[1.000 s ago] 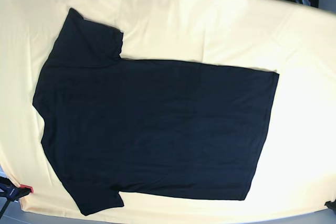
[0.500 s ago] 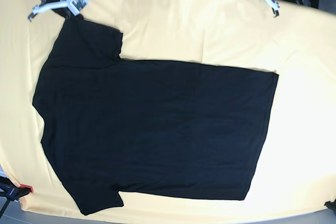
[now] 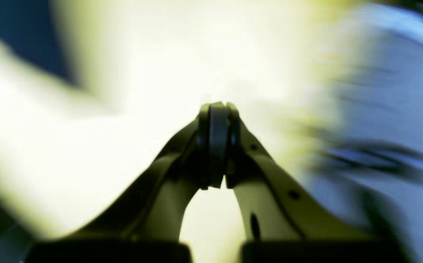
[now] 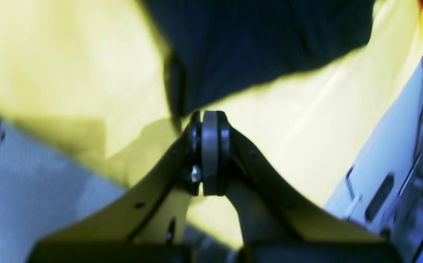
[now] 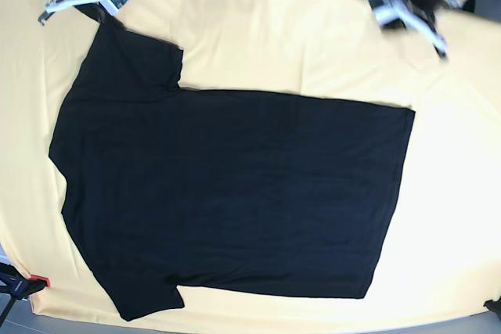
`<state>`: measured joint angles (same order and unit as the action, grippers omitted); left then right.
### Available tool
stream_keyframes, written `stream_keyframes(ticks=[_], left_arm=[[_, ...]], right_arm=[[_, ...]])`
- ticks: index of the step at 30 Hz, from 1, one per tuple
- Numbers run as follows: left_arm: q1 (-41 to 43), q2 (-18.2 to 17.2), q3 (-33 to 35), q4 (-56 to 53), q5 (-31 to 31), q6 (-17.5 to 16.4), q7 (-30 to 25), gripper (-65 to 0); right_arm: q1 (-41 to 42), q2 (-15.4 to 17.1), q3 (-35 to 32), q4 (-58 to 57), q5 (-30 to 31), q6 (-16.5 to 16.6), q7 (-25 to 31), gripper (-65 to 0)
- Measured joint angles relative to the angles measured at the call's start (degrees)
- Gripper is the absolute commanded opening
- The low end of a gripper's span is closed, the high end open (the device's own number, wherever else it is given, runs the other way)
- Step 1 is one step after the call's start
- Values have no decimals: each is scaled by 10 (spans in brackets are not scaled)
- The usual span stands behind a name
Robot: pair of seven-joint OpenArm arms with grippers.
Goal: Fold the T-shirt properly
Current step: 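Move left gripper to the hem corner, right gripper to the shoulder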
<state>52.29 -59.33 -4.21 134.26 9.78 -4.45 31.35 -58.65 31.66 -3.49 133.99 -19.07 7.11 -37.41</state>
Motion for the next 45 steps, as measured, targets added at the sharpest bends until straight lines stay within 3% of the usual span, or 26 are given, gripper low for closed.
stream_keyframes(ticks=[2,4,10,15,19,20,23,25,29,33,38,41,45], left_arm=[[2,-10,0,0,29,-10,2,-650],[10,5,6,-1,63,-24,2,-650],[-50,-4,-38,-1,60,-28,-26,-650],[-116,-3,-46,-54,-11,-141,-100,-650],[-171,-16,-46,-153,-4,-195,-199,-650],[-184,-17,-46,-171,-5,-210,-220,-600],[-221,-23,-45,-216,-4,-282,-260,-367],[-238,-30,-45,-237,-4,-315,-291,-303],[-270,-42,-43,-277,-4,-322,-335,-303],[-309,-57,-6,-307,2,-324,-344,-303],[-390,-60,102,-337,43,-323,-355,-303],[-444,-58,186,-362,86,-278,-356,-303],[-523,-54,273,-383,101,-267,-357,-303]], right_arm=[[7,1,0,-1,0,-1,6,-650],[0,1,2,0,1,4,11,-650],[-4,0,2,0,3,4,-1,-650],[-4,1,2,0,2,4,-2,-650],[-4,1,2,0,2,-2,-2,-650],[-4,0,2,0,2,0,-1,-650],[-4,2,2,0,2,-3,-1,-650],[-4,1,2,0,2,-5,-1,-650],[-4,-1,2,0,5,-9,10,-650],[-4,-1,2,0,41,-16,10,-650],[2,-1,2,0,60,-15,25,-650],[2,-1,2,0,61,-5,25,-650],[2,-1,2,0,61,-5,25,-650]])
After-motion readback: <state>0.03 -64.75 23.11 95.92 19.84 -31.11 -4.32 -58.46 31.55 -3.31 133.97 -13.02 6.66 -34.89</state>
